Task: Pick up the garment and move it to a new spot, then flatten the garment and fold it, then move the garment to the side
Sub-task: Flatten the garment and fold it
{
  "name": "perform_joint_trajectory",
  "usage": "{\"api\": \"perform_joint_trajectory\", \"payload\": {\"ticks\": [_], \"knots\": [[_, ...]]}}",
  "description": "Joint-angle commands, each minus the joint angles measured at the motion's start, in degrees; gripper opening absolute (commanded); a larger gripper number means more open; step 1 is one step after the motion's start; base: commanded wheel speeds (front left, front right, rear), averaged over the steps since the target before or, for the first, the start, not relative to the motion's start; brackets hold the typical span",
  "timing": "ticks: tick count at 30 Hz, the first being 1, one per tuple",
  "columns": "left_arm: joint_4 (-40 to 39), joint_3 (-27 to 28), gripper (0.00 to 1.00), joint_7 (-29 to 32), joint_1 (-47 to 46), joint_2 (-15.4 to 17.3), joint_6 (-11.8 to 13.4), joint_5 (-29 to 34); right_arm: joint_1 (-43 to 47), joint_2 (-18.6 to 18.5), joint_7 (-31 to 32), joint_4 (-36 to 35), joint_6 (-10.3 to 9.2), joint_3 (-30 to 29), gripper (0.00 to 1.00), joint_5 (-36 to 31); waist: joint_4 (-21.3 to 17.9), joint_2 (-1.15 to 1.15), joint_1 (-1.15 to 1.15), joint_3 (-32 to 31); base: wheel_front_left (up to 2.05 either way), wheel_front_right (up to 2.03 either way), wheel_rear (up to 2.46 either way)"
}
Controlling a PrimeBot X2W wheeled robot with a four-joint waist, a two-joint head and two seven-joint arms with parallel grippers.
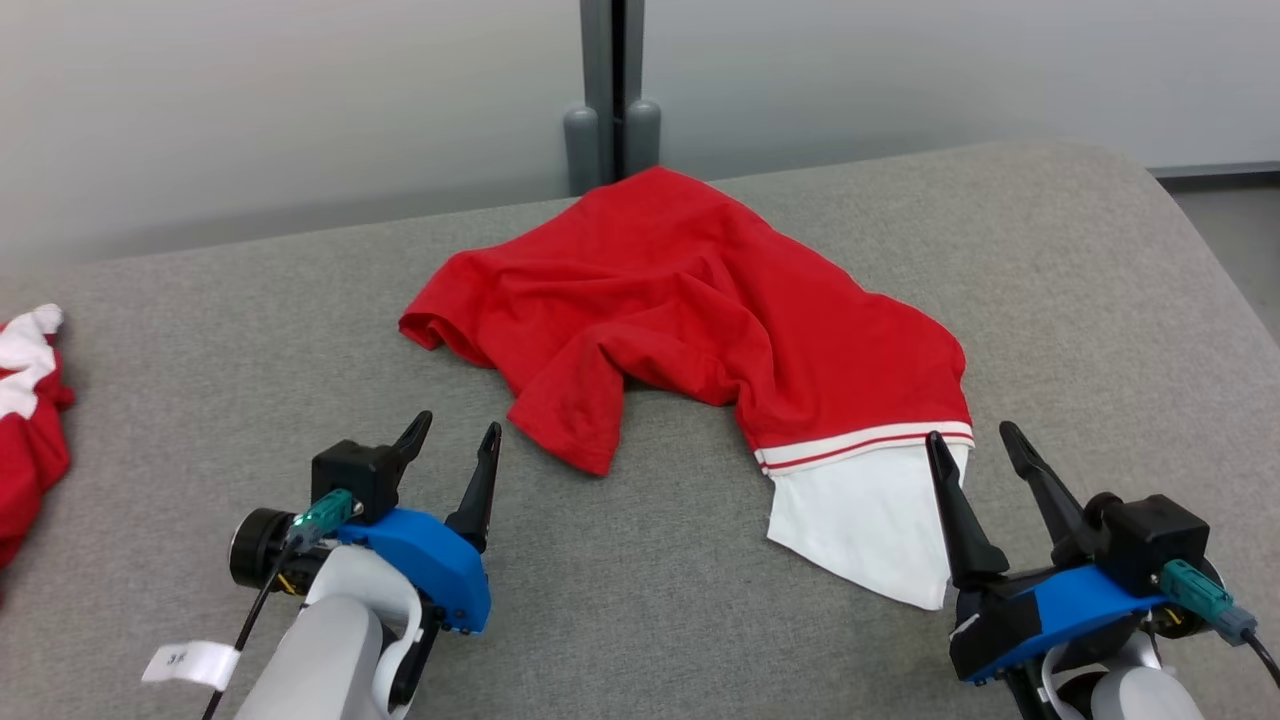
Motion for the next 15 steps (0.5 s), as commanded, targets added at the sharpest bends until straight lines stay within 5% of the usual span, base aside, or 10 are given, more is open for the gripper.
{"api": "perform_joint_trajectory", "payload": {"ticks": [1,15], "knots": [[1.44,-0.66,1.00,0.72,-1.73,0.16,-0.35,-0.64,-0.82,0.04,-0.34,0.19,0.00,0.23,1.00,0.51,-0.53,0.00,-0.01,0.55,0.00,0.00,0.00],[16.44,-5.48,1.00,6.61,-13.29,1.23,-0.33,-8.56,-4.75,0.07,-3.43,4.39,0.00,5.13,1.00,3.86,-6.50,0.00,-0.01,6.35,0.00,0.00,0.00]]}}
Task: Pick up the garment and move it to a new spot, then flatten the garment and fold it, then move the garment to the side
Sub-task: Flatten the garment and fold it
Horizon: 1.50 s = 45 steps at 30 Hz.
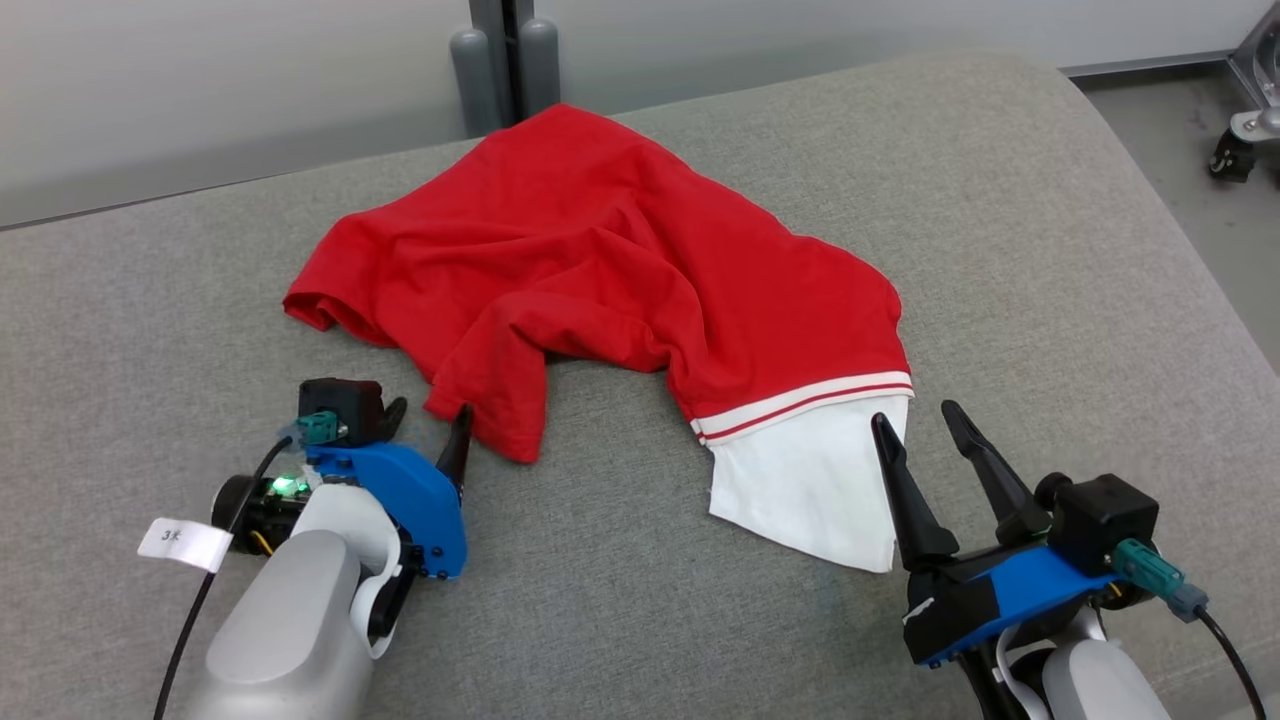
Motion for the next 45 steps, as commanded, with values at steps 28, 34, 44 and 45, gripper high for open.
{"api": "perform_joint_trajectory", "payload": {"ticks": [28,34,44,45], "knots": [[-12.02,-17.42,0.00,-16.51,-0.32,10.61,2.12,8.91,0.68,-0.01,-1.08,1.73,0.00,-1.60,1.00,1.19,5.27,0.00,-0.01,-2.68,0.00,0.00,0.00],[-26.52,-18.66,0.00,-16.60,7.06,18.36,5.33,15.44,1.56,0.00,-0.66,1.18,0.00,-2.38,1.00,1.11,7.05,0.00,-0.01,-3.41,0.00,0.00,0.00],[-41.21,-11.38,0.00,-16.62,17.94,23.39,14.56,17.84,2.69,0.00,-0.24,0.88,0.00,-3.41,1.00,1.24,9.13,0.00,-0.01,-4.86,0.00,0.00,0.00],[-41.60,-10.61,0.00,-16.61,19.25,23.48,15.76,17.85,2.77,0.00,-0.16,0.88,0.00,-3.31,1.00,1.33,9.26,0.00,-0.01,-5.03,0.00,0.00,0.00]]}}
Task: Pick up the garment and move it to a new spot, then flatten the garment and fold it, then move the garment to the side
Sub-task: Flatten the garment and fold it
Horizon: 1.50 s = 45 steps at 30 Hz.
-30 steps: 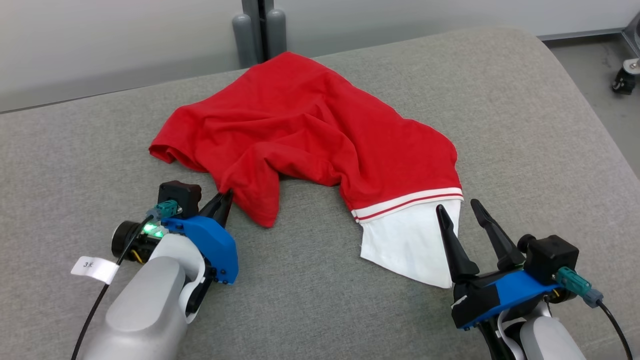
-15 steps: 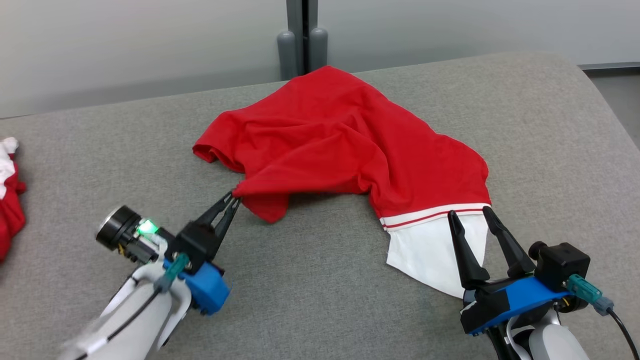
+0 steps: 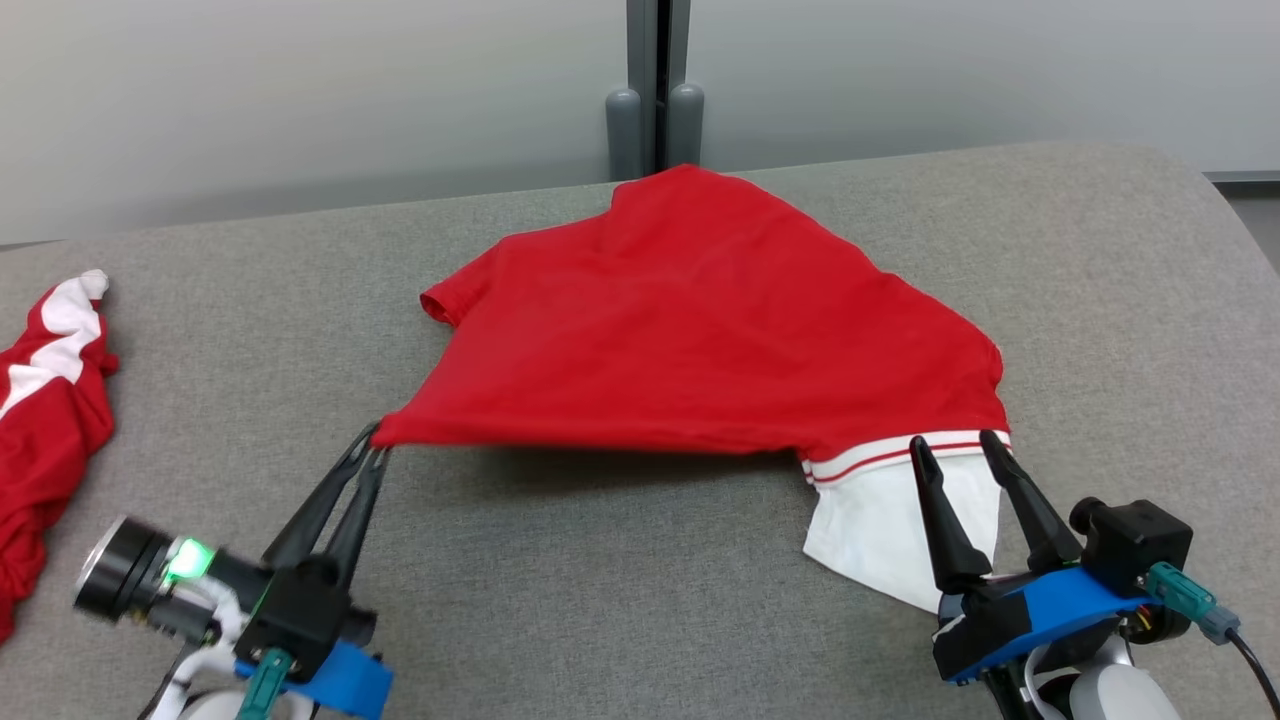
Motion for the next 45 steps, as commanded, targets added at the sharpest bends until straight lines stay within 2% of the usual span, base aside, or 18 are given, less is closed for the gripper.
{"api": "perform_joint_trajectory", "payload": {"ticks": [1,5,6,7,8,9,13,19,24,27,30,36,41,45], "knots": [[0.10,0.65,0.00,-0.25,1.69,0.34,0.69,-0.10,0.37,-0.02,0.15,-0.11,0.00,0.13,1.00,0.31,0.05,0.00,0.01,-0.10,0.00,0.00,0.00],[2.19,3.16,0.00,-0.26,5.64,-0.21,2.28,-1.75,0.49,-0.03,0.24,-0.19,0.00,0.10,1.00,0.35,0.57,0.00,0.01,-0.32,0.00,0.00,0.00],[2.87,3.58,0.07,-0.26,6.52,-0.66,2.36,-2.20,0.55,-0.03,0.31,-0.19,0.00,0.07,1.00,0.34,0.71,0.00,0.01,-0.35,0.00,0.00,0.00],[4.06,4.18,0.45,-0.26,7.28,-1.22,2.49,-2.86,0.57,-0.03,0.38,-0.23,0.00,0.08,1.00,0.39,0.84,0.00,0.01,-0.38,0.00,0.00,0.00],[4.70,4.76,0.90,-0.27,7.63,-1.86,2.51,-3.31,0.55,-0.03,0.45,-0.22,0.00,0.09,1.00,0.46,0.95,0.00,0.01,-0.38,0.00,0.00,0.00],[5.00,5.17,1.00,-0.27,7.67,-2.52,2.41,-3.57,0.53,-0.03,0.50,-0.26,0.00,0.07,1.00,0.50,1.08,0.00,0.01,-0.39,0.00,0.00,0.00],[5.98,8.09,1.00,-0.26,9.72,-5.18,2.56,-5.53,0.50,-0.02,0.64,-0.44,0.00,-0.41,1.00,0.42,1.62,0.00,0.01,-0.47,0.00,0.00,0.00],[2.01,15.67,1.00,-0.26,12.83,-10.34,2.63,-9.06,1.83,-0.06,0.86,-0.68,0.00,-3.63,1.00,0.36,3.20,0.00,0.01,-1.38,0.00,0.00,0.00],[-0.91,20.11,1.00,-0.26,14.15,-14.17,0.85,-10.85,3.54,-0.06,1.63,-1.31,0.00,-6.65,1.00,0.32,4.60,0.00,0.01,-2.55,0.00,0.00,0.00],[-1.09,21.49,1.00,-0.27,13.47,-16.12,-1.39,-12.43,4.40,-0.06,2.55,-1.62,0.00,-8.02,1.00,0.65,5.04,0.00,0.01,-3.29,0.00,0.00,0.00],[0.00,22.18,1.00,-0.26,12.31,-17.27,-3.52,-14.04,5.37,-0.05,3.80,-1.86,0.00,-9.00,1.00,0.64,5.20,0.00,0.01,-4.08,0.00,0.00,0.00],[3.39,22.93,1.00,-0.26,11.63,-19.02,-5.80,-16.34,6.67,-0.05,6.41,-2.15,0.00,-9.01,1.00,-1.32,4.60,0.00,0.01,-6.02,0.00,0.00,0.00],[7.84,22.37,1.00,0.66,11.43,-19.30,-6.39,-16.91,7.58,-0.06,8.20,-2.28,0.00,-9.19,1.00,-3.58,4.15,0.00,0.01,-7.48,0.00,0.00,0.00],[9.75,22.26,1.00,0.82,11.30,-19.33,-6.49,-17.25,8.25,-0.05,8.96,-2.40,0.00,-9.51,1.00,-2.86,3.82,0.00,0.01,-7.95,0.00,0.00,0.00]]}}
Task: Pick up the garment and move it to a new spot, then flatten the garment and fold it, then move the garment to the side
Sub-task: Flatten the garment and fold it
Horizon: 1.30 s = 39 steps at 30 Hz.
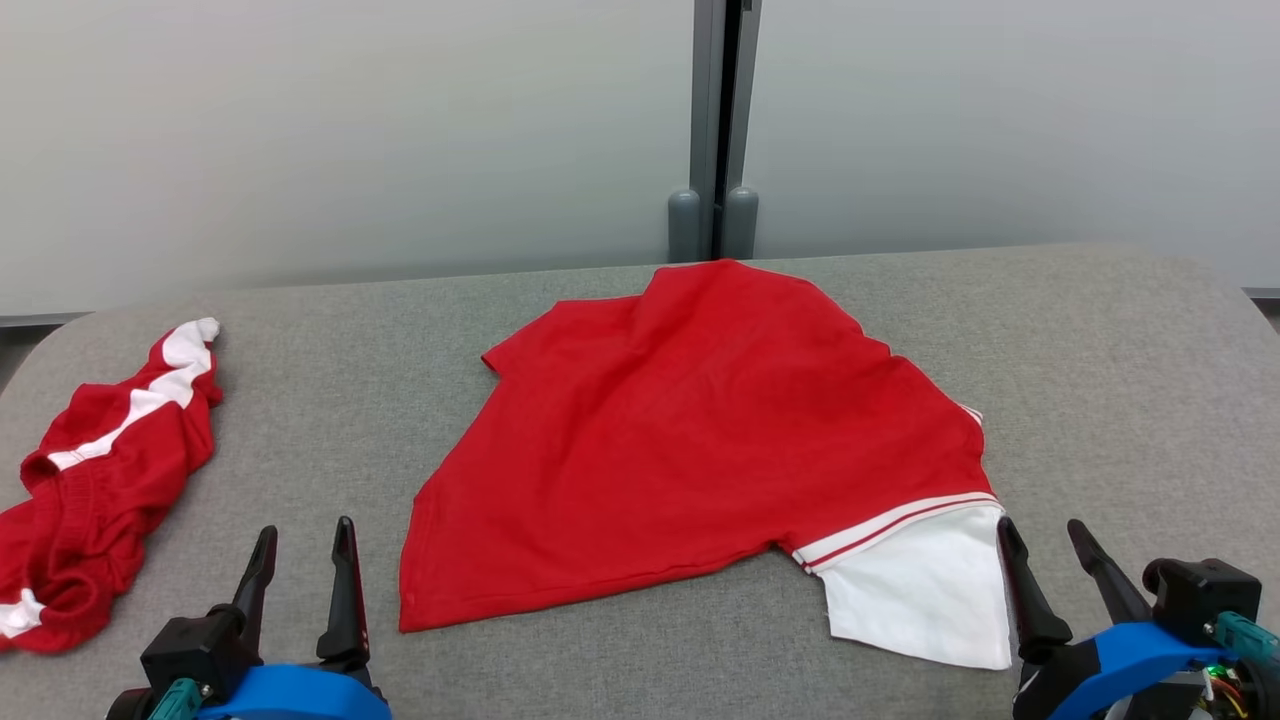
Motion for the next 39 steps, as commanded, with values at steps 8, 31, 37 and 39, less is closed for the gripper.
{"api": "perform_joint_trajectory", "payload": {"ticks": [8,31,37,39], "knots": [[0.90,0.20,1.00,-0.43,-1.05,0.44,-0.19,0.15,1.13,-0.09,0.79,-0.04,0.00,0.28,1.00,1.28,-0.62,0.00,0.00,0.60,0.00,0.00,0.00],[16.50,-4.71,1.00,10.62,-7.14,-2.23,-1.89,-2.62,-2.84,-0.08,15.00,7.77,0.00,-2.66,1.00,-0.97,-1.12,0.00,0.00,4.91,0.00,0.00,0.00],[21.93,-5.54,1.00,12.50,-10.45,-2.61,-1.34,-2.06,-5.05,-0.09,15.20,12.06,0.00,-2.55,1.00,-2.34,-1.03,0.00,0.00,6.30,0.00,0.00,0.00],[23.46,-5.90,1.00,12.83,-11.16,-2.98,-1.54,-2.22,-5.26,-0.08,15.69,13.83,0.00,-2.17,1.00,-2.34,-0.98,0.00,0.00,6.52,0.00,0.00,0.00]]}}
